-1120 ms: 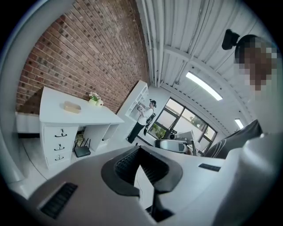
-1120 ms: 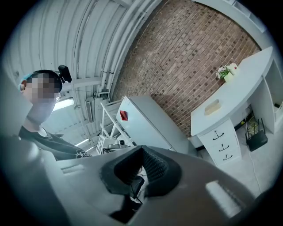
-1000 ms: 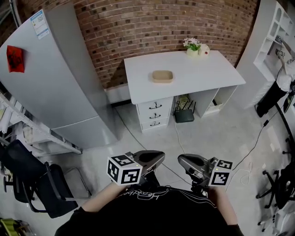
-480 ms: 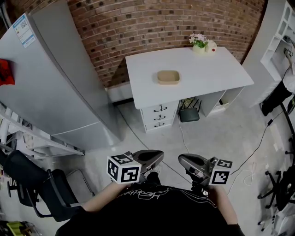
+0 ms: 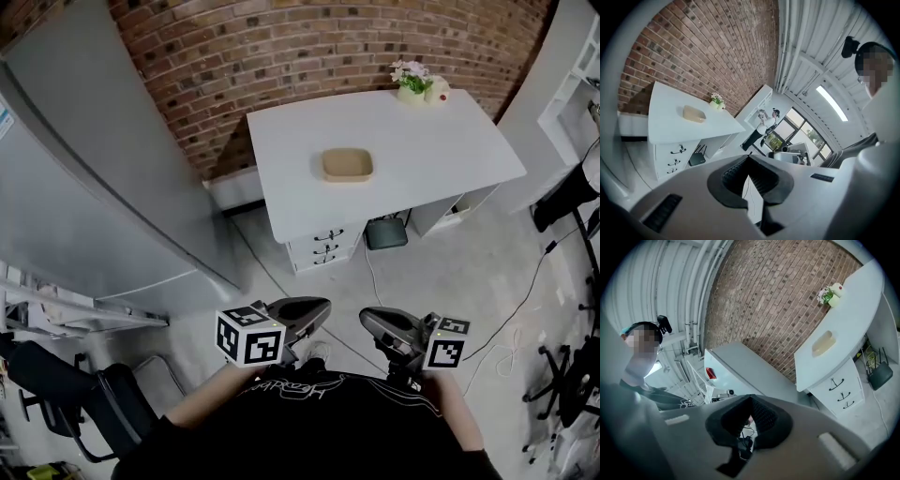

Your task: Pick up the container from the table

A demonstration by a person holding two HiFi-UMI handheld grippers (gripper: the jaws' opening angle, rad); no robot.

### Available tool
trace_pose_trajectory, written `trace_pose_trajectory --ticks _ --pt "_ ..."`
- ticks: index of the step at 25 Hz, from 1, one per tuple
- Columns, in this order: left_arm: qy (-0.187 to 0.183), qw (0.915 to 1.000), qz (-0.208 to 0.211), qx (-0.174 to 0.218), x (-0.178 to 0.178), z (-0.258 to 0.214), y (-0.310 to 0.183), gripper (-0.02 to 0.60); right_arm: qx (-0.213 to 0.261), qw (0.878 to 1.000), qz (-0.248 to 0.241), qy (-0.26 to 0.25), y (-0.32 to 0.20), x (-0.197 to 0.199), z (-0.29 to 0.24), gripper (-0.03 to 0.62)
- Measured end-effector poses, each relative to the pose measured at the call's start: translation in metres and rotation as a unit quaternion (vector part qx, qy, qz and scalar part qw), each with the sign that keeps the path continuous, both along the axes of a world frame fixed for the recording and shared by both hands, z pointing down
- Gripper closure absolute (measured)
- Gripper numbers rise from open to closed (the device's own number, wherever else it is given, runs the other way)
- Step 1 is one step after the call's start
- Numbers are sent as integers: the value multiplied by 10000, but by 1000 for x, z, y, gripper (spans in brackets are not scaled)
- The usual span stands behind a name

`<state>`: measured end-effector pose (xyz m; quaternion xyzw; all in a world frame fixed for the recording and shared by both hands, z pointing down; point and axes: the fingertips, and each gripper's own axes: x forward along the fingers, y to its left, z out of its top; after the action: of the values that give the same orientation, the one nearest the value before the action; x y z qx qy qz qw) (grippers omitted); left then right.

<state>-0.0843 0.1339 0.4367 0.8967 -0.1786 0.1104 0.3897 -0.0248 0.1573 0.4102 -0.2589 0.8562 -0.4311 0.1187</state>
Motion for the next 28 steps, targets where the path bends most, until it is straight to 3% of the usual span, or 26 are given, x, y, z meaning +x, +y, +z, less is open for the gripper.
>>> trace_pose_trajectory --ticks 10,28 --pt "123 9993 268 230 2 -13 -62 578 137 9996 226 110 -56 1 -9 591" --pt "185 9984 381 378 23 -22 -86 578 175 9989 438 -13 -73 23 -15 591"
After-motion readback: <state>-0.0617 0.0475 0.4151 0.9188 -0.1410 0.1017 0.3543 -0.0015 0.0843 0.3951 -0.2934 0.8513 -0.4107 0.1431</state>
